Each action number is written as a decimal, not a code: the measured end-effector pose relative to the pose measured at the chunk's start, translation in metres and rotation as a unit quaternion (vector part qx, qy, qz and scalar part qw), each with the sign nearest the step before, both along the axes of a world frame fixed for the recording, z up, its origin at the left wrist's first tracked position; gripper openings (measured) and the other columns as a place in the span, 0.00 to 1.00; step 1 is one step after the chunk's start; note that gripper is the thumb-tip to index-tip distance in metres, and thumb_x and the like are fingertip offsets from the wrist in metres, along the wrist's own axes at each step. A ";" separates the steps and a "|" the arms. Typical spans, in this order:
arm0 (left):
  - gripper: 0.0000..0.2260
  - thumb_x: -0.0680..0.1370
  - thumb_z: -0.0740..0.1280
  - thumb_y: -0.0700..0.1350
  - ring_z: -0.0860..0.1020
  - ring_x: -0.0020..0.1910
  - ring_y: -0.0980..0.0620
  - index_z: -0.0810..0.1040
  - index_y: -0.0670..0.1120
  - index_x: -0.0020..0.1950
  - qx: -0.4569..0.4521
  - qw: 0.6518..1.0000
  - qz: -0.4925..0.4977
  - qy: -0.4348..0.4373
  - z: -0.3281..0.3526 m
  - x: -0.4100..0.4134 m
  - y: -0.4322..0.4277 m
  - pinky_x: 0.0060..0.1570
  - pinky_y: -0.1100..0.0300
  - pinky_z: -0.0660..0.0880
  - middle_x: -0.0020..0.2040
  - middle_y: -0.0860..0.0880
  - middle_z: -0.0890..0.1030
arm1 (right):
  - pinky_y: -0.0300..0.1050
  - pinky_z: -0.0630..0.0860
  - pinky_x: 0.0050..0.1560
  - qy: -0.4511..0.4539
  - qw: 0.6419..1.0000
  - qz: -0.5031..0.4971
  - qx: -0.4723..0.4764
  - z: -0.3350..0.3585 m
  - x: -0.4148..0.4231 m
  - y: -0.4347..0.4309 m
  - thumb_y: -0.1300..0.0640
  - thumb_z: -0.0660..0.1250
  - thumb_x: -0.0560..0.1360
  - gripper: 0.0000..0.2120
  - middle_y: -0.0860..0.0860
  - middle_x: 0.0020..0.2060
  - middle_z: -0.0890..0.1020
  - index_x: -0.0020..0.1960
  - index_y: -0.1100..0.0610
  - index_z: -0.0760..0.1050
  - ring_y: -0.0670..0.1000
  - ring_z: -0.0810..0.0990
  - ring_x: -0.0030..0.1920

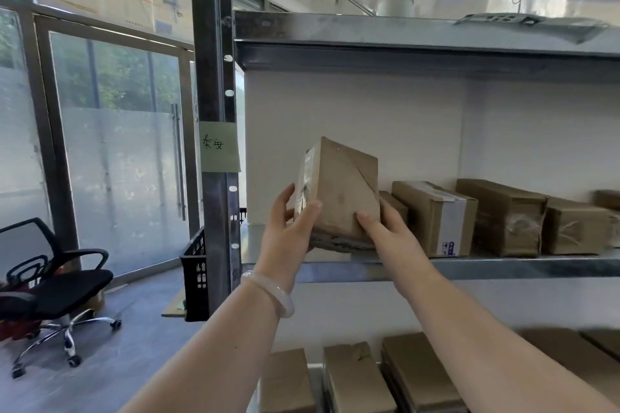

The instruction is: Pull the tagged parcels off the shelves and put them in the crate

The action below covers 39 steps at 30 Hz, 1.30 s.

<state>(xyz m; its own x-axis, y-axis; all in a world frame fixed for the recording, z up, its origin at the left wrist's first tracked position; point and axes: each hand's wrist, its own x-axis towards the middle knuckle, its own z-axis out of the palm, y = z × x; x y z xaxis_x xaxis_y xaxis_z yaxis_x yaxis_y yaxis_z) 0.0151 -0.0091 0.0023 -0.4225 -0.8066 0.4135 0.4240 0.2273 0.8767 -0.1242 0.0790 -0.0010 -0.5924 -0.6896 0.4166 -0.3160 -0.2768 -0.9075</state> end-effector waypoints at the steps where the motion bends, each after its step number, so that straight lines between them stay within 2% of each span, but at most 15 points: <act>1: 0.19 0.77 0.69 0.52 0.81 0.55 0.52 0.71 0.64 0.66 0.011 1.000 -0.005 0.000 -0.002 -0.003 0.002 0.57 0.45 0.79 0.58 0.52 0.80 | 0.31 0.71 0.46 -0.011 1.000 0.019 0.004 0.000 -0.002 0.003 0.45 0.68 0.75 0.25 0.37 0.58 0.76 0.71 0.41 0.67 0.34 0.76 0.53; 3: 0.18 0.78 0.67 0.54 0.79 0.59 0.55 0.72 0.64 0.68 0.004 1.000 -0.015 -0.016 -0.005 -0.009 0.004 0.63 0.48 0.76 0.60 0.55 0.80 | 0.29 0.70 0.44 -0.016 0.999 0.027 -0.011 -0.002 -0.008 0.006 0.44 0.68 0.76 0.21 0.33 0.54 0.76 0.67 0.37 0.68 0.31 0.75 0.49; 5: 0.20 0.78 0.65 0.56 0.73 0.65 0.59 0.71 0.63 0.71 -0.044 0.997 0.013 -0.067 -0.007 -0.016 0.005 0.69 0.58 0.67 0.68 0.56 0.73 | 0.29 0.68 0.49 -0.007 1.000 0.017 -0.025 -0.002 -0.013 0.008 0.45 0.68 0.76 0.25 0.34 0.56 0.74 0.71 0.38 0.64 0.33 0.73 0.52; 7: 0.19 0.81 0.62 0.55 0.69 0.62 0.64 0.71 0.60 0.72 -0.101 0.985 0.087 -0.113 -0.006 -0.022 0.006 0.66 0.66 0.64 0.68 0.56 0.66 | 0.28 0.68 0.49 0.015 0.999 0.004 -0.033 0.000 -0.018 0.012 0.47 0.67 0.77 0.27 0.33 0.55 0.73 0.73 0.41 0.62 0.33 0.73 0.53; 10: 0.19 0.82 0.60 0.49 0.72 0.59 0.56 0.68 0.57 0.74 -0.203 0.951 0.183 -0.145 -0.002 -0.027 0.009 0.64 0.58 0.68 0.62 0.54 0.68 | 0.21 0.70 0.43 0.042 0.998 0.018 -0.043 0.001 -0.022 0.018 0.50 0.66 0.78 0.24 0.31 0.53 0.74 0.70 0.38 0.63 0.27 0.75 0.49; 13: 0.25 0.81 0.64 0.50 0.72 0.54 0.59 0.61 0.61 0.77 -0.245 0.933 0.215 -0.154 0.000 -0.027 0.011 0.59 0.59 0.70 0.60 0.55 0.69 | 0.21 0.70 0.44 0.058 0.996 0.026 -0.060 0.002 -0.019 0.022 0.50 0.64 0.80 0.20 0.28 0.54 0.76 0.65 0.29 0.65 0.25 0.73 0.53; 15: 0.32 0.77 0.67 0.58 0.69 0.58 0.58 0.55 0.63 0.78 -0.249 0.926 0.213 -0.187 -0.001 -0.028 0.013 0.60 0.59 0.68 0.61 0.57 0.65 | 0.28 0.72 0.55 0.078 0.994 0.023 -0.070 0.000 -0.016 0.022 0.48 0.62 0.80 0.19 0.27 0.58 0.74 0.65 0.27 0.65 0.29 0.71 0.60; 18: 0.46 0.67 0.68 0.71 0.65 0.63 0.57 0.52 0.59 0.78 -0.227 0.925 0.205 -0.226 0.001 -0.033 0.017 0.62 0.60 0.65 0.67 0.56 0.62 | 0.47 0.65 0.71 0.118 0.989 -0.023 -0.080 -0.006 -0.013 0.021 0.43 0.58 0.80 0.20 0.34 0.69 0.68 0.70 0.32 0.63 0.37 0.64 0.70; 21: 0.52 0.61 0.70 0.73 0.66 0.68 0.53 0.50 0.59 0.78 -0.200 0.930 0.197 -0.237 0.002 -0.038 0.021 0.60 0.62 0.65 0.70 0.57 0.57 | 0.55 0.62 0.73 0.168 0.982 -0.061 -0.065 -0.009 -0.013 0.020 0.39 0.54 0.78 0.21 0.33 0.71 0.65 0.71 0.32 0.61 0.38 0.59 0.73; 26: 0.51 0.56 0.71 0.72 0.65 0.68 0.49 0.46 0.71 0.72 -0.177 0.939 0.169 -0.243 -0.004 -0.042 0.022 0.63 0.55 0.69 0.65 0.62 0.54 | 0.55 0.60 0.74 0.243 0.966 -0.078 -0.036 -0.011 -0.018 0.021 0.38 0.51 0.79 0.23 0.36 0.73 0.64 0.74 0.36 0.61 0.40 0.57 0.74; 28: 0.49 0.57 0.72 0.70 0.66 0.67 0.52 0.49 0.71 0.72 -0.169 0.947 0.158 -0.224 -0.005 -0.043 0.021 0.62 0.59 0.69 0.66 0.61 0.55 | 0.56 0.61 0.74 0.244 0.966 -0.083 -0.035 -0.010 -0.019 0.023 0.40 0.53 0.79 0.22 0.38 0.73 0.64 0.73 0.36 0.62 0.41 0.57 0.74; 31: 0.45 0.57 0.72 0.68 0.69 0.61 0.63 0.58 0.70 0.72 -0.153 0.971 0.097 -0.157 -0.003 -0.040 0.023 0.53 0.73 0.67 0.68 0.56 0.61 | 0.53 0.68 0.69 0.193 0.972 -0.115 -0.062 -0.004 -0.025 0.031 0.45 0.60 0.80 0.21 0.40 0.72 0.63 0.70 0.31 0.61 0.44 0.61 0.73; 33: 0.42 0.58 0.75 0.65 0.74 0.64 0.54 0.63 0.69 0.71 -0.135 0.985 0.025 -0.107 -0.002 -0.044 0.028 0.58 0.59 0.76 0.70 0.52 0.67 | 0.49 0.77 0.60 0.093 0.988 -0.080 -0.098 0.000 -0.031 0.040 0.48 0.64 0.79 0.23 0.43 0.68 0.68 0.69 0.30 0.63 0.45 0.71 0.67; 35: 0.38 0.59 0.76 0.62 0.75 0.65 0.46 0.66 0.70 0.68 -0.116 0.989 -0.041 -0.081 -0.001 -0.052 0.038 0.60 0.48 0.77 0.70 0.48 0.70 | 0.42 0.81 0.48 0.011 0.991 -0.031 -0.131 0.001 -0.038 0.054 0.51 0.66 0.78 0.23 0.45 0.62 0.77 0.69 0.34 0.65 0.44 0.80 0.58; 39: 0.37 0.59 0.74 0.61 0.77 0.63 0.48 0.64 0.70 0.66 -0.115 0.981 -0.135 -0.075 0.003 -0.085 0.068 0.56 0.50 0.80 0.69 0.48 0.71 | 0.38 0.80 0.44 0.003 0.982 -0.076 -0.172 0.000 -0.059 0.095 0.56 0.67 0.77 0.24 0.45 0.56 0.81 0.69 0.41 0.68 0.44 0.82 0.55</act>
<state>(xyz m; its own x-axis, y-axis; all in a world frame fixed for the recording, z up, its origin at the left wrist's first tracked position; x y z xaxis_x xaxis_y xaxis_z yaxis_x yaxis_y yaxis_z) -0.0701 0.0593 0.0054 -0.6779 -0.5502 0.4875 0.3651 0.3236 0.8729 -0.1830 0.1742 -0.0015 -0.6739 -0.4115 0.6136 -0.3828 -0.5159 -0.7664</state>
